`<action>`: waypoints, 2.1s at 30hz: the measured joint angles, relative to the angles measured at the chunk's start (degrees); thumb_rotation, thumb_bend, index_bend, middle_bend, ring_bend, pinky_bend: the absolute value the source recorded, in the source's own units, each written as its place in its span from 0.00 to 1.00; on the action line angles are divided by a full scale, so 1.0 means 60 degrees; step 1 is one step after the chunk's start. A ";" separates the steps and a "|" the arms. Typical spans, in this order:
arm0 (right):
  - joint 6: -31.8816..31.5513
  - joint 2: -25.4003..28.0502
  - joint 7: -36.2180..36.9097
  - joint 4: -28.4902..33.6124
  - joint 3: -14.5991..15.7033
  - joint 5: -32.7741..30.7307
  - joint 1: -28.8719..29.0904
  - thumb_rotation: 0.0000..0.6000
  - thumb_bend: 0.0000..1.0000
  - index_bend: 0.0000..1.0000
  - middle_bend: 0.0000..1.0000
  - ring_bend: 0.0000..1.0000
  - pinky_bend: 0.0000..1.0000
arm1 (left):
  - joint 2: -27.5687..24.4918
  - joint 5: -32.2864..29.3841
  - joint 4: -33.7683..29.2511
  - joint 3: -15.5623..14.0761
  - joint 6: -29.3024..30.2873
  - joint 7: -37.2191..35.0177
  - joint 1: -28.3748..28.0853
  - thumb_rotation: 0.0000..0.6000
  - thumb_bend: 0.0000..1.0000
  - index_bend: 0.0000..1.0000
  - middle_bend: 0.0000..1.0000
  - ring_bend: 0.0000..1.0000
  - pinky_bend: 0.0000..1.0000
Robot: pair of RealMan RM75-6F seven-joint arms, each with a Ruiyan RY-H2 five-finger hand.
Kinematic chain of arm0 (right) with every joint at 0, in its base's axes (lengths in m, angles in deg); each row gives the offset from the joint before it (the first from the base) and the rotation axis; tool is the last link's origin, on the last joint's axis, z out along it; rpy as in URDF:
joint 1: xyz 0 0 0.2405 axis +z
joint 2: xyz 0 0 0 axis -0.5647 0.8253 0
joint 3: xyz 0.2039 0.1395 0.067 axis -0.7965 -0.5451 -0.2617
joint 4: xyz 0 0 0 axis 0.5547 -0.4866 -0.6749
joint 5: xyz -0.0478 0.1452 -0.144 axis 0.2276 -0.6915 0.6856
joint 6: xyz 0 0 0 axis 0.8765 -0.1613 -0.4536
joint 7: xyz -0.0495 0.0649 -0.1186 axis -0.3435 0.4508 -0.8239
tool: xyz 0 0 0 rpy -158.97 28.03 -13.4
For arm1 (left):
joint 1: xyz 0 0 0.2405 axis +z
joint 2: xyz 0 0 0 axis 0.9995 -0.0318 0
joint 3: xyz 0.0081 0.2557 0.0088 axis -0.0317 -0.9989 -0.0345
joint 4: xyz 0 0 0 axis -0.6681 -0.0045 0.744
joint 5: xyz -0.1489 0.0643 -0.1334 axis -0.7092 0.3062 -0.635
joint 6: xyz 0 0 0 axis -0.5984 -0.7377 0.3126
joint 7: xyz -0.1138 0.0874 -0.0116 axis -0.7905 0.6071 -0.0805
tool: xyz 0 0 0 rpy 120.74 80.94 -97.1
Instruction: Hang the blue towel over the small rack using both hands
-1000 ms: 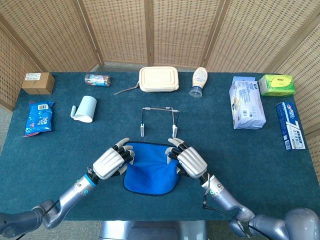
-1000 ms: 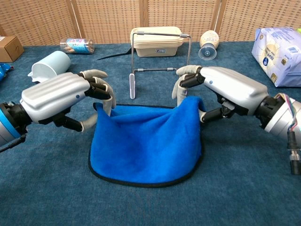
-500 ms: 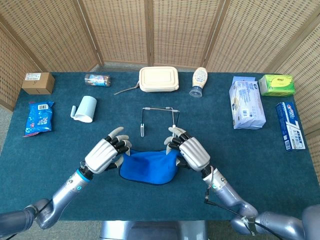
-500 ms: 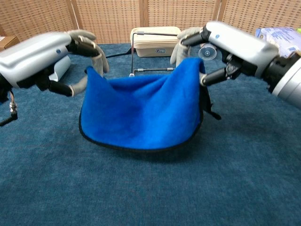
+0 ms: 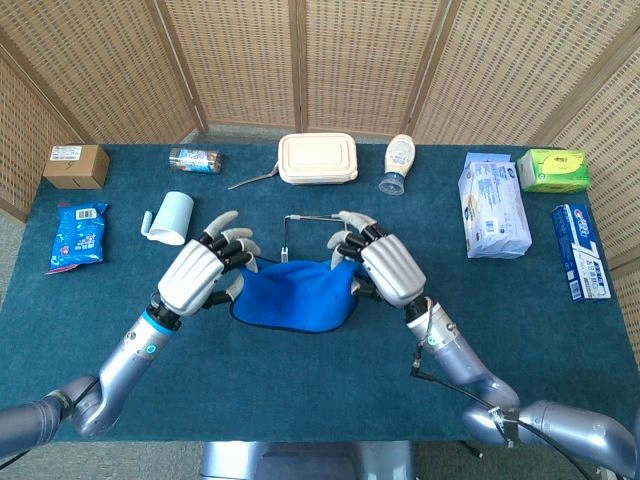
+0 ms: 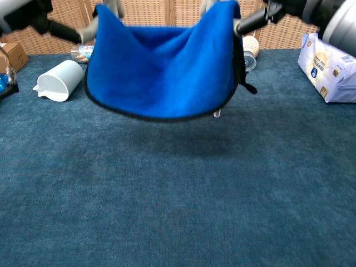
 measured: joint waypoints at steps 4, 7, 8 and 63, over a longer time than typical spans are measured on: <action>0.0288 0.0167 -0.0020 -0.0064 -0.0384 -0.0424 0.0259 1.00 0.51 0.84 0.38 0.12 0.17 | -0.0106 -0.0420 -0.0101 0.0494 -0.0292 -0.0144 -0.0291 1.00 0.60 0.81 0.43 0.29 0.11; 0.0511 0.0270 -0.0049 -0.0175 -0.0572 -0.0708 0.0470 1.00 0.50 0.84 0.38 0.12 0.17 | -0.0147 -0.0626 -0.0121 0.0736 -0.0439 -0.0191 -0.0459 1.00 0.60 0.81 0.43 0.29 0.11; 0.0592 0.0302 -0.0058 -0.0234 -0.0649 -0.0805 0.0548 1.00 0.50 0.84 0.38 0.12 0.17 | -0.0155 -0.0694 -0.0115 0.0813 -0.0484 -0.0200 -0.0511 1.00 0.60 0.81 0.43 0.29 0.11; 0.2129 -0.0970 -0.0004 -0.4425 -0.0929 -0.2417 0.2712 1.00 0.50 0.83 0.38 0.12 0.17 | 0.2177 -0.2497 0.4829 0.1589 -0.2000 -0.2198 -0.2505 1.00 0.59 0.81 0.42 0.28 0.10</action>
